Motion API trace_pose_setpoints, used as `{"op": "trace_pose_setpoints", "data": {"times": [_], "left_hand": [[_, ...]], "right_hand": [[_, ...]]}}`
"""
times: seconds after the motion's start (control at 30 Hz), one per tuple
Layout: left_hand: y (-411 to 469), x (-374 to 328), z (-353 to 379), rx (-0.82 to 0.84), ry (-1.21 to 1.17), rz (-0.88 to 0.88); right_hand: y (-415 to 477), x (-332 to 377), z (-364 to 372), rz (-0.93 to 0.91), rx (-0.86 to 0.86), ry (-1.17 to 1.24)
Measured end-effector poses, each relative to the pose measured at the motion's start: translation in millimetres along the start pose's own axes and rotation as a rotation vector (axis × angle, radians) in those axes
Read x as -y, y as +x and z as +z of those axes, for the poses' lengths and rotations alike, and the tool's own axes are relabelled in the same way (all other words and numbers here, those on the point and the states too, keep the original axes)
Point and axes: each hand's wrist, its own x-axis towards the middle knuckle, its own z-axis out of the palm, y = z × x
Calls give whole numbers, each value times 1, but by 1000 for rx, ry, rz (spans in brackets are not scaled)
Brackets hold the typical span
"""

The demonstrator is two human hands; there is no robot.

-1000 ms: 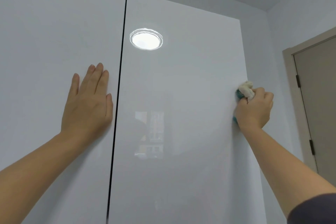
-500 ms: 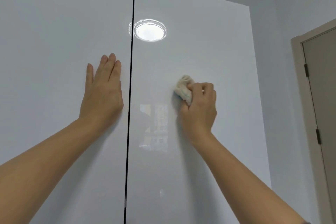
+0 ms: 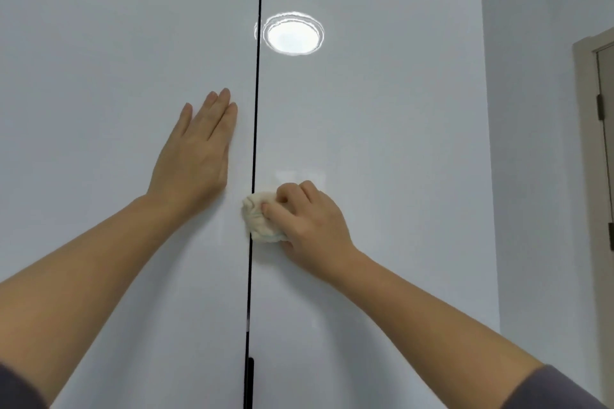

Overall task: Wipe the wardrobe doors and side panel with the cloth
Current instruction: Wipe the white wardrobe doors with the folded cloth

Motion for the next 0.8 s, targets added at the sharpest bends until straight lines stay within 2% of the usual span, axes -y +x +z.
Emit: {"op": "trace_pose_setpoints", "data": {"times": [0.1,0.3,0.63,0.8], "left_hand": [[-22,-6,-6,1,42,30],[-57,-42,-8,24,49,4],[-114,-66,7,70,53,-112],[-129,-66,13,76,42,-133]], "right_hand": [[-17,-31,-18,5,15,-30],[-51,-86,-50,240,-12,-75],[-104,-156,-80,814,-157,-183],[-131,-166,-91,1101,-238,-240]]}}
